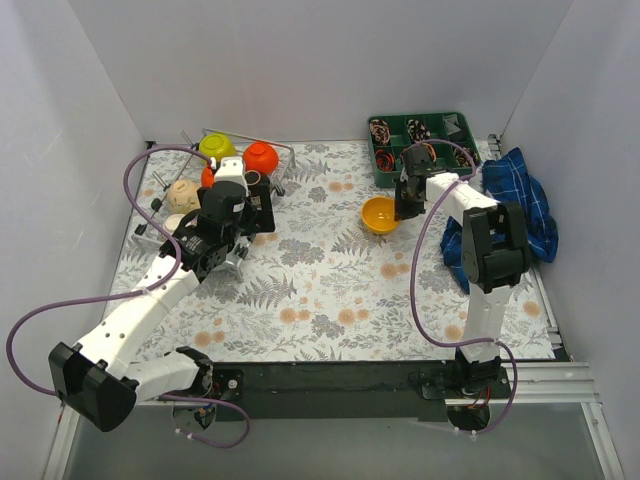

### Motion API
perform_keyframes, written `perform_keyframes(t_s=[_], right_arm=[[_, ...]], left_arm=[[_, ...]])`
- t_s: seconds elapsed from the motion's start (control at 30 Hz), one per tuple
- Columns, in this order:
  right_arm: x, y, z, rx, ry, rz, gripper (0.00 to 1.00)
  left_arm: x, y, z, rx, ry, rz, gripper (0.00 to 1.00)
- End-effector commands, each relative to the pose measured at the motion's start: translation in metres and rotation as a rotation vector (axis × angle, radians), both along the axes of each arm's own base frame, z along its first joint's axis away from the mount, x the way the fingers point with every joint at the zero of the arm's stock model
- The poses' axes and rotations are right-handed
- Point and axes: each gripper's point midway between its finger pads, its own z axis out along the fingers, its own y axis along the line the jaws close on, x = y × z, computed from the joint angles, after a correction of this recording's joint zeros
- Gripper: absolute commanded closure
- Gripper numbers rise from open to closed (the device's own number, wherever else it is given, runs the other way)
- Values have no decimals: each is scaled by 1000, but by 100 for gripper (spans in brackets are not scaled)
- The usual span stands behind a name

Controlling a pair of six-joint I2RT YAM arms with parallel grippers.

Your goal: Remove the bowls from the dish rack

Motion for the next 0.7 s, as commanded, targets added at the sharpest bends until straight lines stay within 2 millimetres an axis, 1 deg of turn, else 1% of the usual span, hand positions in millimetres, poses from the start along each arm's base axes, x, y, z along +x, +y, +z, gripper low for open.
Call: perform_keyframes(t_s=[0.0, 0.07, 0.1, 0.17, 0.2, 0.27, 0.3, 0.33, 0.37, 0.4, 0.43, 0.47, 0.5, 0.53, 0.57, 0.6, 0.63, 0.67], right_arm=[[14, 13, 9, 66, -36, 0, 91], [11, 11, 8, 68, -29, 1, 83], [9, 11, 9, 68, -30, 2, 70], [5, 9, 17, 66, -45, 10, 57], [4, 8, 30, 70, -72, 13, 44], [-2, 6, 39, 68, -89, 19, 34], [-5, 6, 56, 80, -123, 21, 26], [-9, 5, 63, 83, -136, 25, 23], [-17, 2, 62, 79, -130, 25, 18], [-21, 2, 82, 91, -176, 28, 16], [-27, 5, 88, 117, -182, 43, 15], [-36, 5, 87, 124, -174, 52, 13], [-42, 4, 104, 137, -215, 60, 12], [-49, 5, 108, 143, -225, 69, 12], [-54, 6, 113, 155, -236, 82, 12], [-63, 5, 124, 164, -267, 94, 12], [-70, 7, 128, 173, -279, 109, 11], [-76, 10, 133, 190, -289, 127, 11]], left_arm=[[-3, 5, 7, 8, -15, 10, 2], [-2, 4, 4, 10, -3, 9, 2], [-1, 3, 3, 12, 1, 8, 2], [1, 2, 0, 18, 11, 10, 2], [3, 3, 1, 23, 10, 15, 2], [7, 2, -3, 43, 26, 22, 2], [9, 4, -5, 56, 30, 35, 2], [13, 5, -2, 62, 27, 45, 2], [17, 4, -7, 81, 44, 49, 2], [20, 4, -9, 93, 51, 55, 2], [26, 7, -4, 107, 41, 78, 2], [32, 6, -12, 133, 58, 83, 2], [37, 8, -12, 152, 58, 90, 2], [44, 13, -5, 160, 48, 114, 2], [50, 15, -5, 172, 49, 126, 2], [57, 17, -12, 199, 66, 131, 2], [63, 25, -16, 210, 82, 152, 2], [71, 28, -7, 206, 73, 168, 2]])
